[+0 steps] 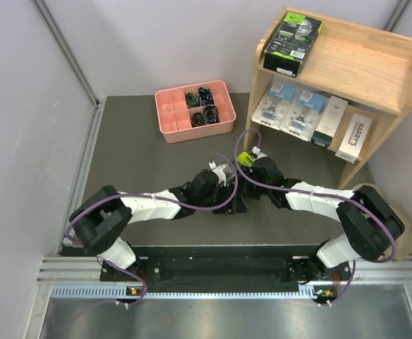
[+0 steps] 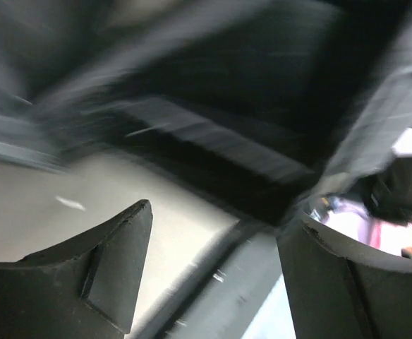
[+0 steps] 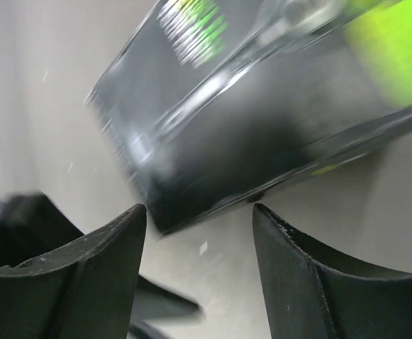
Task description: Place and organize the shaving razors onto the shelf
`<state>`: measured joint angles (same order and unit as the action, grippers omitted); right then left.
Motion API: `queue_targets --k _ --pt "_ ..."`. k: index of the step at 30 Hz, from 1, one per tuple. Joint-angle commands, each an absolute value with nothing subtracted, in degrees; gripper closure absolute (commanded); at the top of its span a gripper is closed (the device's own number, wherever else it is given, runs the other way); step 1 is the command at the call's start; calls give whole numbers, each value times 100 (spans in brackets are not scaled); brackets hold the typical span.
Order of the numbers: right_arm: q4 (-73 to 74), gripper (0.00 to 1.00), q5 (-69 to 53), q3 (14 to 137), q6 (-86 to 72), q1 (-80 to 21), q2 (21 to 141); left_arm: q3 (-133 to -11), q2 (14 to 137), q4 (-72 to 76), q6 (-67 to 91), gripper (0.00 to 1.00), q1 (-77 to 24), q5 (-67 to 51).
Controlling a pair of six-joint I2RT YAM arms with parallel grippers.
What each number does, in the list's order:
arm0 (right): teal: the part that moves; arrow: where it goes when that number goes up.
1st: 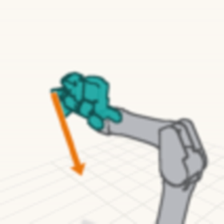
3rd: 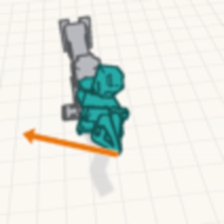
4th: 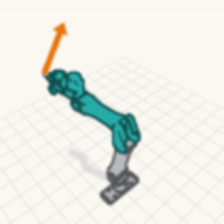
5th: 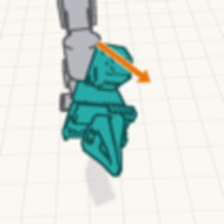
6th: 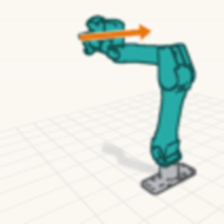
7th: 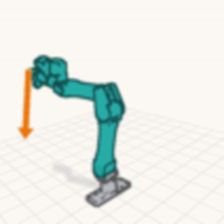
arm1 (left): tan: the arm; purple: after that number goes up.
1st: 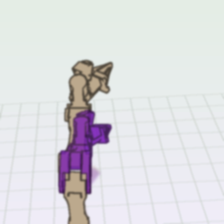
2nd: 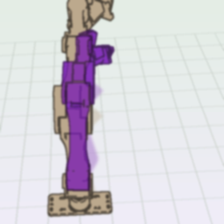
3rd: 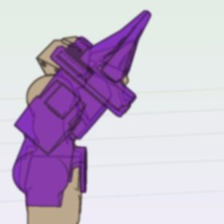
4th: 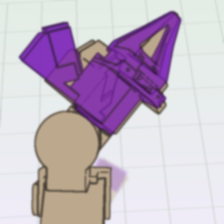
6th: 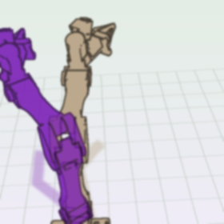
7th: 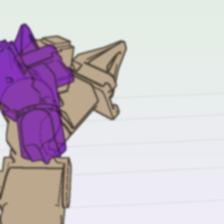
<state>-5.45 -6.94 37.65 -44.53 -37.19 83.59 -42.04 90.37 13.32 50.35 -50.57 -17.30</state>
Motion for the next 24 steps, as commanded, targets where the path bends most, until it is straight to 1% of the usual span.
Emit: queue_targets --k 1,4,6,7,9,11,14,17,19,22,24 --pt "-151 39 -643 3991 -4535 -4244 7938 -3947 8684 1749 5458 25 -5614 -1468" --pt "-9 38 -344 3727 -4746 -4263 7674 -3683 8325 1548 5520 24 -5678 -1117" --pt "228 35 -36 3560 -4851 -4245 7357 -3674 8061 1075 5257 19 -5625 -505" --pt "333 34 -18 3525 -4878 -4245 7261 -3700 7807 611 5143 17 -5529 -275" --pt "413 30 254 3481 -4930 -4166 7084 -3840 7586 178 4739 14 -5380 269" --pt "378 24 325 3419 -4948 -4035 7023 -3946 7322 -261 4344 12 -4994 369" --pt "142 19 273 3332 -5027 -3894 6996 -4200 7207 -448 3939 11 -4221 45" --pt "-182 16 220 3305 -5106 -3762 7101 -4499 7435 -387 3518 9 -3587 -333" --pt "-316 16 185 3340 -5115 -3709 7320 -4894 7891 -378 3332 9 -3289 -544" --pt "-483 17 150 3463 -5168 -3622 7680 -5474 8673 -150 3033 9 -3112 -852" --pt "-754 18 114 3489 -5229 -3560 7848 -5851 9112 8 2962 9 -3050 -1273"
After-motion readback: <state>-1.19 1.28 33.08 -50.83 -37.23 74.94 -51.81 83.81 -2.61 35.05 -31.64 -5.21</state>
